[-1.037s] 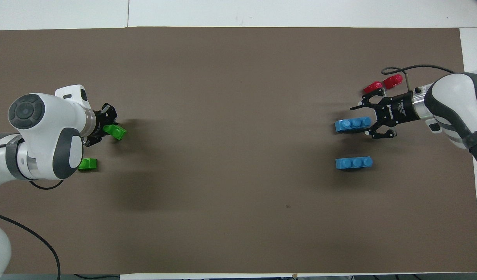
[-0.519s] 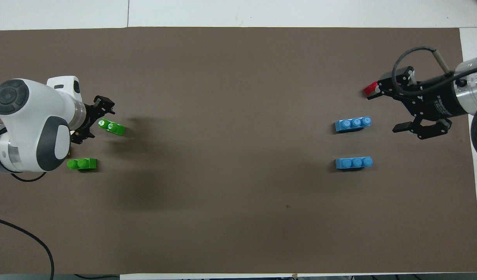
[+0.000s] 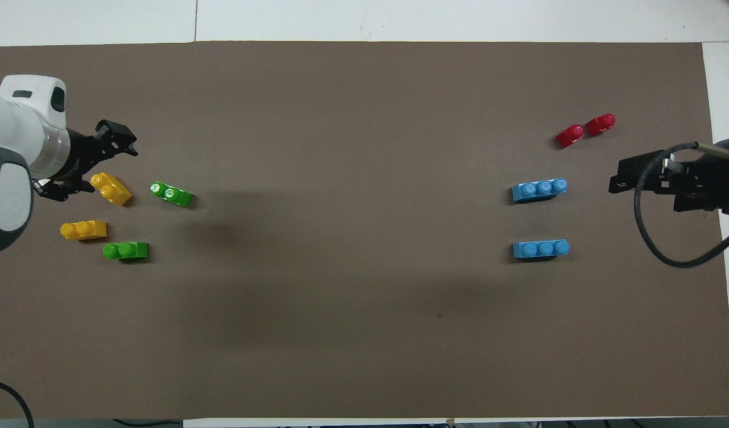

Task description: Remove green block with left arm and hold with right

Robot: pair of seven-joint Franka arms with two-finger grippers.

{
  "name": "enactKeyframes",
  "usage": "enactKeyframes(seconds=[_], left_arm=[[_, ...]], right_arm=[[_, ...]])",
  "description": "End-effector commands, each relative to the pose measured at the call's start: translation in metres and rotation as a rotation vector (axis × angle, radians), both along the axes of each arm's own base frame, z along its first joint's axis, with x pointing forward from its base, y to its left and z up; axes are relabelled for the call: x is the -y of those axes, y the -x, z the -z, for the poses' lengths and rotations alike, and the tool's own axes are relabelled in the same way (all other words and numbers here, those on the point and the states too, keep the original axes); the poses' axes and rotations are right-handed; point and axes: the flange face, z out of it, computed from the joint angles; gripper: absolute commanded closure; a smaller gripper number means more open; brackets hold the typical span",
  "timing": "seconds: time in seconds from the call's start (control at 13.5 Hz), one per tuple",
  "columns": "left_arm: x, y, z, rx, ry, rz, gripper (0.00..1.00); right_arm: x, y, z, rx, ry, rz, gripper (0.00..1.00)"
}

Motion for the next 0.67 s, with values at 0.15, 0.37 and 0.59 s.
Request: enactKeyframes(seconds=[0.15,0.37,0.59], left_arm=[[-0.003,0.028,-0.066,0.010,-0.024,0.273,0.00],[-0.003,0.054,-0.096,-0.027,-0.033,0.354,0.00],[-0.008,0.066,-0.127,-0.075,-0.028,0.414,0.00]], right_arm=[[0.009,0.009,0.009,-0.022,0.023,0.004,0.00],[0.010,0.009,0.010,-0.025,0.023,0.018,0.00],[0.012,0.009,0.010,-0.023,0.023,0.013,0.00]])
